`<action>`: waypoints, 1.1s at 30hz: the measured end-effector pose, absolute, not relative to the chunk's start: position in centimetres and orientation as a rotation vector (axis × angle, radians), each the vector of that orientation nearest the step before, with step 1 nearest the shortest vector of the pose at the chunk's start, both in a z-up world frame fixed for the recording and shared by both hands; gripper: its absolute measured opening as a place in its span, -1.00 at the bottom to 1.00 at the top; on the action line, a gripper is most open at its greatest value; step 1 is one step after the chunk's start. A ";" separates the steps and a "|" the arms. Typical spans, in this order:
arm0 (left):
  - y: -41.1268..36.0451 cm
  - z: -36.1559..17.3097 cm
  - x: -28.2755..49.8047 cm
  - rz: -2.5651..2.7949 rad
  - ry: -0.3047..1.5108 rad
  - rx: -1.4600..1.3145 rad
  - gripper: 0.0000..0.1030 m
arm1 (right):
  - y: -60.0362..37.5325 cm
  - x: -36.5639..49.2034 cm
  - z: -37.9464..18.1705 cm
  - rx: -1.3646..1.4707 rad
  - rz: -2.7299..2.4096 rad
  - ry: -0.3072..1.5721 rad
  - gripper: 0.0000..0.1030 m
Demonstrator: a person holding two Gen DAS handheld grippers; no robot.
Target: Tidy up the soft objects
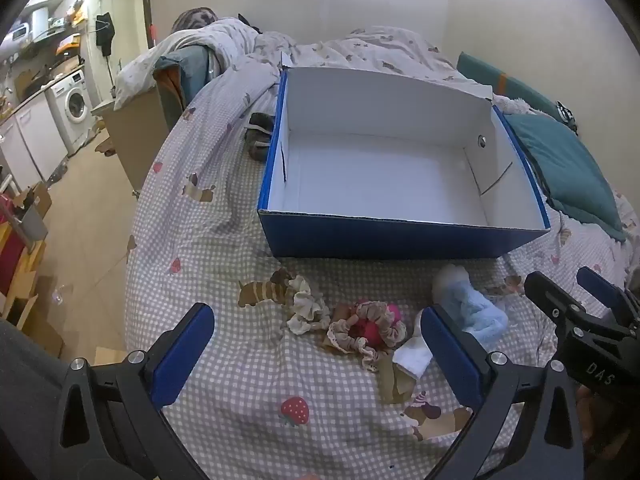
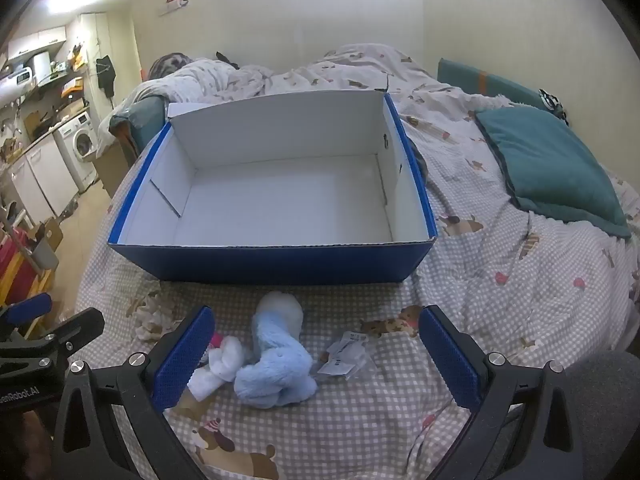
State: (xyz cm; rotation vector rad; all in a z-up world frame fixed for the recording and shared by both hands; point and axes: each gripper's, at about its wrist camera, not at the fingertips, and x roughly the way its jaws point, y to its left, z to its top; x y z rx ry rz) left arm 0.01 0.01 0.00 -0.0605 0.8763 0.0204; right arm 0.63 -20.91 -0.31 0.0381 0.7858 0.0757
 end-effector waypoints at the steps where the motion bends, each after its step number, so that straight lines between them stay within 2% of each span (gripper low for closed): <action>1: 0.0 0.0 0.0 0.020 0.875 -0.060 1.00 | -20.9 0.6 -0.3 0.043 0.078 0.787 1.00; 33: 0.2 0.4 -0.2 0.038 0.855 -0.063 1.00 | -20.8 0.8 -0.4 0.057 0.093 0.797 1.00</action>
